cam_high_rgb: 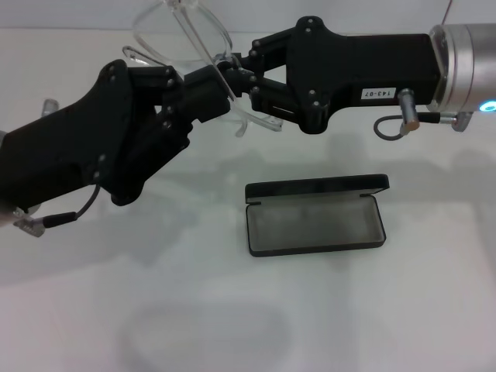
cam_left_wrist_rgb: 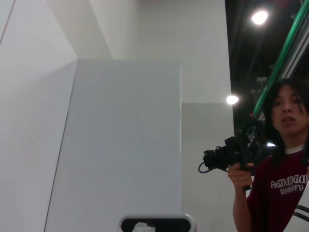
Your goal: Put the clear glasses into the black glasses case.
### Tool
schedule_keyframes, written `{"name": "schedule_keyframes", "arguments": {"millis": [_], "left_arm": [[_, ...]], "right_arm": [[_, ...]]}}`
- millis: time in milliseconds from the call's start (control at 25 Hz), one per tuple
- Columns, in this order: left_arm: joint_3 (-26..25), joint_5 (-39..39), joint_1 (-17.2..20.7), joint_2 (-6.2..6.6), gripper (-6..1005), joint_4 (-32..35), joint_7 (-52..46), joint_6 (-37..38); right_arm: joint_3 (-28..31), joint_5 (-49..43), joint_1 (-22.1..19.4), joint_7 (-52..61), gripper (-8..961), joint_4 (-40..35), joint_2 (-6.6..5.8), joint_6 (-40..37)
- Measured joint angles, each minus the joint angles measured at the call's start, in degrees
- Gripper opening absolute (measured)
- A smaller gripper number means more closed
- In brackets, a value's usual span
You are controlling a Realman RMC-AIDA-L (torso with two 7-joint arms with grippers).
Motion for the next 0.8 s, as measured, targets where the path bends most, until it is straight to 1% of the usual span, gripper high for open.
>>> {"name": "schedule_keyframes", "arguments": {"millis": [240, 440, 800], "left_arm": [[-0.36, -0.04, 0.15, 0.0, 73, -0.16, 0.15, -0.04], [-0.46, -0.23, 0.03, 0.0, 72, -1.76, 0.91, -0.07], [-1.3, -0.12, 1.09, 0.34, 73, -2.3, 1.45, 0.02]], "right_arm": [[-1.04, 0.04, 0.07, -0.03, 185, 0.06, 0.0, -0.57], [-1.51, 0.08, 0.02, -0.05, 186, -0.04, 0.0, -1.59], [-0.06, 0.35, -1.25, -0.22, 188, -0.31, -0.14, -1.78]]}}
